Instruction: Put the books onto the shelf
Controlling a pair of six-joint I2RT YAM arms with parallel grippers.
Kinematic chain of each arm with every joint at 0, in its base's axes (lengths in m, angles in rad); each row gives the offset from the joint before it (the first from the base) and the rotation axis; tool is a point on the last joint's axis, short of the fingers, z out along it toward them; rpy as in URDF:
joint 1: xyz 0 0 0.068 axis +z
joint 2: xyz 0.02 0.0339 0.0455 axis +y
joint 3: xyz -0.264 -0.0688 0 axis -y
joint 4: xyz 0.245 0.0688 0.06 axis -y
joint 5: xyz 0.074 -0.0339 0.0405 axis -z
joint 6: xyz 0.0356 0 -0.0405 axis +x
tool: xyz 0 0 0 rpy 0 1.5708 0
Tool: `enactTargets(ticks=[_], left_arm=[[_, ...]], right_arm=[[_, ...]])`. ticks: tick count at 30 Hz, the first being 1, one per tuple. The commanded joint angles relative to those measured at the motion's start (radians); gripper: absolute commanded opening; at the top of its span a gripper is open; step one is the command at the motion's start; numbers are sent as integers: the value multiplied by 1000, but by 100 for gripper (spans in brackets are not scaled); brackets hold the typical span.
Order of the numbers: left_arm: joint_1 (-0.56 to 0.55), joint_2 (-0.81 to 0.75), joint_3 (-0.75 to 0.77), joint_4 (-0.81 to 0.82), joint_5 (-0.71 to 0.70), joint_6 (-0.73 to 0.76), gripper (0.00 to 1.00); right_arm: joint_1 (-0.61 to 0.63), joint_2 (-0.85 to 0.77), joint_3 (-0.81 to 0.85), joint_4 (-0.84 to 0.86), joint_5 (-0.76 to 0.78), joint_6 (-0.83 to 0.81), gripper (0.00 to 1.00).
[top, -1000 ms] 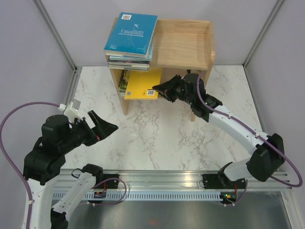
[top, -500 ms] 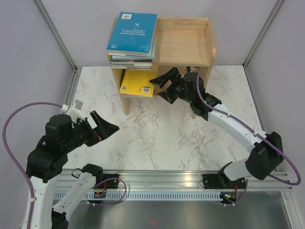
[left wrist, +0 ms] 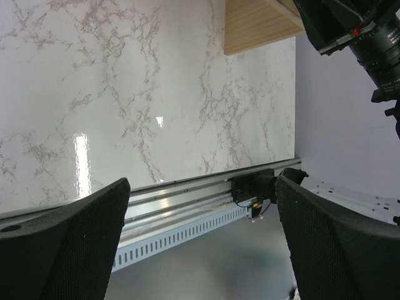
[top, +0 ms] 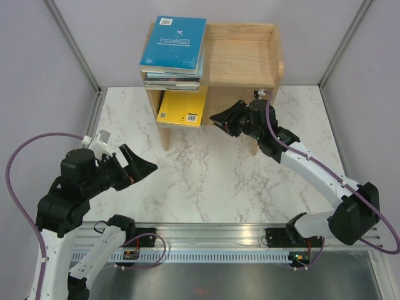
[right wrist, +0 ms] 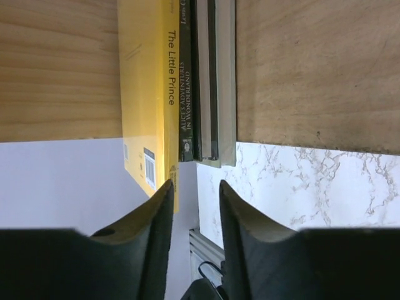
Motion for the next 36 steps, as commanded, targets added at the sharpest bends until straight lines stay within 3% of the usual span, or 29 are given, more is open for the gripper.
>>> enactTargets(ticks=[1, 6, 10, 36], left_arm=[[1, 12, 0, 37, 17, -10, 100], [1, 15, 14, 26, 9, 5, 100], [0, 19, 40, 9, -6, 16, 100], [1, 50, 71, -28, -46, 85, 100]], right_arm=[[0, 43, 48, 52, -28, 1, 38], [0, 101, 80, 92, -42, 26, 27], [0, 127, 99, 118, -48, 40, 24], [32, 279, 221, 224, -44, 97, 22]])
